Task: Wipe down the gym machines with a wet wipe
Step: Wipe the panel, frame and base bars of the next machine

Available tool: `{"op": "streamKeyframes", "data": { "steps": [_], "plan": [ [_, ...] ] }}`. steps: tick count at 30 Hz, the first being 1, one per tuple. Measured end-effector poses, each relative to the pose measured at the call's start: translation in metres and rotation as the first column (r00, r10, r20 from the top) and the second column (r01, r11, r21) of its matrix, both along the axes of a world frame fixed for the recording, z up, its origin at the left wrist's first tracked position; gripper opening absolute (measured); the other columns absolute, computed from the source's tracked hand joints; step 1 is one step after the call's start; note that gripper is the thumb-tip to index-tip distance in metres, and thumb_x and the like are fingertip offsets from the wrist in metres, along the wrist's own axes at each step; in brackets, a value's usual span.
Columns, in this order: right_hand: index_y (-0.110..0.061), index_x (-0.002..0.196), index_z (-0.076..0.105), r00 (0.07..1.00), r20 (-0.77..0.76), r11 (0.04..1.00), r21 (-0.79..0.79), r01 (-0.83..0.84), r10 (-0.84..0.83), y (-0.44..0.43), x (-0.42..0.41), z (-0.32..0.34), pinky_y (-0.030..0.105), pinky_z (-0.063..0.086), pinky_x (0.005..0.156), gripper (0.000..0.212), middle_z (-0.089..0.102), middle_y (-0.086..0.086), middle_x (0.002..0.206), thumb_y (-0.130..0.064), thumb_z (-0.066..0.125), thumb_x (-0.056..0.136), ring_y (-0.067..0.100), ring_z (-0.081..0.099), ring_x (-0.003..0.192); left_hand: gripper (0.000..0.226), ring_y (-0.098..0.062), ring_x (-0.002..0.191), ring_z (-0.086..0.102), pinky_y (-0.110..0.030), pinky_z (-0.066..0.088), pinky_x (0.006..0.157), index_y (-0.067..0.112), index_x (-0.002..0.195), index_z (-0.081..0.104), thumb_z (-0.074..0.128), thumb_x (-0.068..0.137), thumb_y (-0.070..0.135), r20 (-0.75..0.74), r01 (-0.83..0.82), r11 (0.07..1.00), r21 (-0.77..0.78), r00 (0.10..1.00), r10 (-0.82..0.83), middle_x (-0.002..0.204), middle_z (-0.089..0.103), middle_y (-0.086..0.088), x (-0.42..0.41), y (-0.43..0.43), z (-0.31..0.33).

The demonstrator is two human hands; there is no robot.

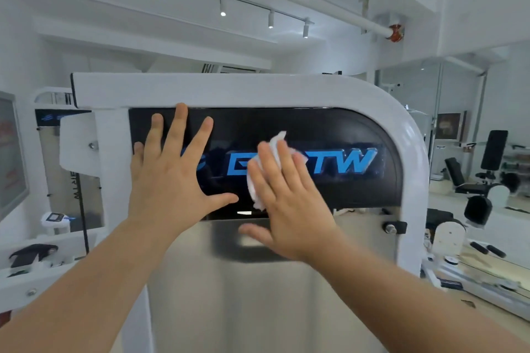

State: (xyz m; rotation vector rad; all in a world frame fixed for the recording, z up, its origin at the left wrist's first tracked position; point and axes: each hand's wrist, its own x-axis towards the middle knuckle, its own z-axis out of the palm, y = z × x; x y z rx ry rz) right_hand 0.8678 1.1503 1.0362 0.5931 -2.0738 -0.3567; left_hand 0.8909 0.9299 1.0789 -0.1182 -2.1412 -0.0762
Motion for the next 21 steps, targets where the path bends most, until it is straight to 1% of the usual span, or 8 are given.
{"op": "streamKeyframes", "data": {
  "steps": [3,7,10,11,13,16,18,21],
  "plan": [
    [-0.013,0.163,0.006,1.000,-0.013,0.996,0.093,-0.011,0.012,0.022,-0.004,-0.039,0.056,0.010,0.125,0.095,-0.007,0.013,0.170,-0.078,0.025,0.096,0.037,-0.012,0.156,0.133,-0.030,0.154,-0.011,-0.059,0.011,0.120,0.043,0.158,-0.006,0.067,0.056,0.088,0.018,0.008,1.000,0.015,1.000,-0.009,0.167,-0.019,0.005,0.001,0.000,0.001],
    [-0.009,0.163,0.000,0.986,-0.043,0.945,-0.294,0.143,-0.163,0.062,-0.007,-0.006,0.057,0.002,0.126,0.100,-0.013,0.018,0.169,-0.077,0.027,0.095,0.041,-0.014,0.154,0.134,-0.029,0.154,-0.015,-0.058,0.009,0.120,0.043,0.157,-0.008,0.069,0.055,0.086,0.037,0.010,0.999,0.033,0.999,-0.011,0.167,-0.021,0.004,0.002,0.003,0.002],
    [-0.007,0.161,-0.008,0.989,0.016,0.849,-0.512,0.133,-0.145,0.052,0.000,0.020,0.057,-0.003,0.125,0.102,-0.018,0.021,0.167,-0.078,0.024,0.094,0.043,-0.019,0.153,0.135,-0.027,0.154,-0.016,-0.059,0.010,0.120,0.045,0.157,-0.007,0.073,0.055,0.083,0.048,0.015,0.998,0.053,0.999,-0.017,0.167,-0.021,0.006,0.004,0.005,0.003],
    [-0.007,0.161,-0.008,0.993,0.019,0.885,-0.453,0.111,-0.115,0.041,0.001,0.017,0.059,-0.001,0.125,0.103,-0.018,0.021,0.167,-0.079,0.023,0.094,0.043,-0.019,0.153,0.135,-0.026,0.154,-0.016,-0.058,0.010,0.120,0.045,0.157,-0.006,0.074,0.055,0.082,0.048,0.014,0.998,0.063,0.999,-0.017,0.167,-0.021,0.007,0.005,0.006,0.003],
    [-0.009,0.162,-0.001,1.000,0.027,0.997,-0.071,0.004,-0.002,0.019,-0.001,-0.009,0.061,0.007,0.124,0.102,-0.014,0.019,0.168,-0.081,0.020,0.094,0.042,-0.018,0.153,0.134,-0.024,0.154,-0.016,-0.057,0.010,0.121,0.046,0.157,-0.004,0.074,0.055,0.082,0.044,0.008,0.997,0.074,0.999,-0.011,0.166,-0.021,0.009,0.007,0.007,0.003],
    [-0.015,0.163,0.005,0.995,0.039,0.947,0.303,-0.104,0.097,0.019,-0.008,-0.029,0.054,0.008,0.126,0.094,-0.011,0.012,0.170,-0.079,0.020,0.096,0.035,-0.018,0.155,0.132,-0.025,0.154,-0.015,-0.059,0.016,0.120,0.046,0.156,-0.008,0.069,0.056,0.085,0.049,-0.024,0.999,0.031,0.999,0.023,0.166,-0.022,0.009,0.007,0.006,0.004],
    [-0.016,0.163,0.004,0.996,-0.022,0.966,0.247,-0.081,0.089,0.031,-0.012,-0.006,0.054,0.006,0.126,0.093,-0.012,0.012,0.170,-0.078,0.019,0.096,0.035,-0.018,0.155,0.133,-0.026,0.155,-0.011,-0.061,0.024,0.118,0.047,0.155,-0.010,0.068,0.055,0.086,0.050,-0.040,0.999,0.013,0.998,0.039,0.166,-0.021,0.009,0.008,0.005,0.005],
    [-0.012,0.163,-0.001,0.994,-0.110,0.998,-0.062,-0.031,0.024,0.042,-0.012,0.053,0.056,0.005,0.126,0.095,-0.014,0.016,0.169,-0.077,0.018,0.096,0.038,-0.017,0.154,0.135,-0.026,0.155,-0.011,-0.061,0.027,0.116,0.048,0.154,-0.014,0.070,0.055,0.085,0.056,-0.056,0.998,0.009,0.997,0.056,0.166,-0.022,0.009,0.010,0.006,0.005]
  ]
}}
